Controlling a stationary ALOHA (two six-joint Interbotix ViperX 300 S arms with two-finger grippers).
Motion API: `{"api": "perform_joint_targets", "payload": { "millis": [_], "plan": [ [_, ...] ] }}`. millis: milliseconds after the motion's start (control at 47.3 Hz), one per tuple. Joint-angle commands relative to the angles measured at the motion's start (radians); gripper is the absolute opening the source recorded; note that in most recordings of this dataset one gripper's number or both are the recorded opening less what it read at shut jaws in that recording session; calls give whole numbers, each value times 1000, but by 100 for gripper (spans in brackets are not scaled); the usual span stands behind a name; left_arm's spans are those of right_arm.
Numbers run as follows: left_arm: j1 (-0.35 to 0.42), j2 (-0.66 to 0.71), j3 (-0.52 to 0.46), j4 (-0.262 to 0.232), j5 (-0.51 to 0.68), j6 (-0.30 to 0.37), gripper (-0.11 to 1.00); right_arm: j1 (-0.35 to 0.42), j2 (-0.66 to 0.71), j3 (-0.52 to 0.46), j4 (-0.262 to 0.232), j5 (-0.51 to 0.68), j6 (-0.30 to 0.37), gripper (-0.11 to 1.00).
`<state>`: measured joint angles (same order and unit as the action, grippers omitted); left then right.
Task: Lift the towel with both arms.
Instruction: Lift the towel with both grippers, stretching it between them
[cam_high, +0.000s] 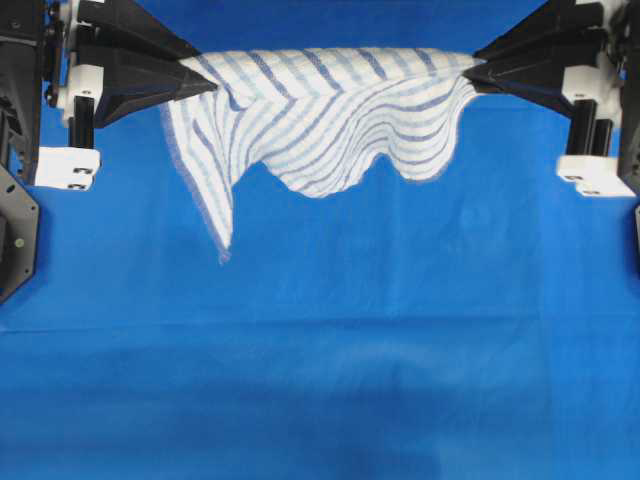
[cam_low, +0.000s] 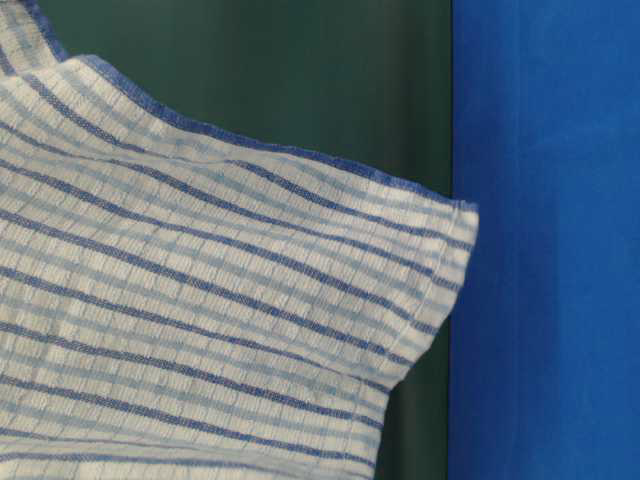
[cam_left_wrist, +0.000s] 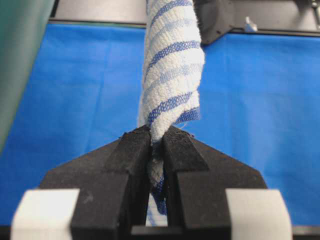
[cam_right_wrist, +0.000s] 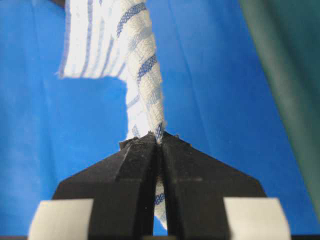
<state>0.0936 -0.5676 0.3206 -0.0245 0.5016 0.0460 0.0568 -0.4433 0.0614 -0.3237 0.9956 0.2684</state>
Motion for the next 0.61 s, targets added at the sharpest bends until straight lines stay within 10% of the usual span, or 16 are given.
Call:
{"api": "perform_joint_targets", "payload": {
  "millis": [0, 296, 592],
  "plan": [
    [3, -8, -23, 3, -9, 0, 11, 2, -9, -17, -3, -9, -6, 4],
    [3, -17, -15, 3, -3, 0, 88, -5, -9, -14, -58, -5, 3, 68],
    [3, -12, 12, 3, -8, -5, 88, -5, -9, 17, -61, -5, 9, 64]
  ]
}}
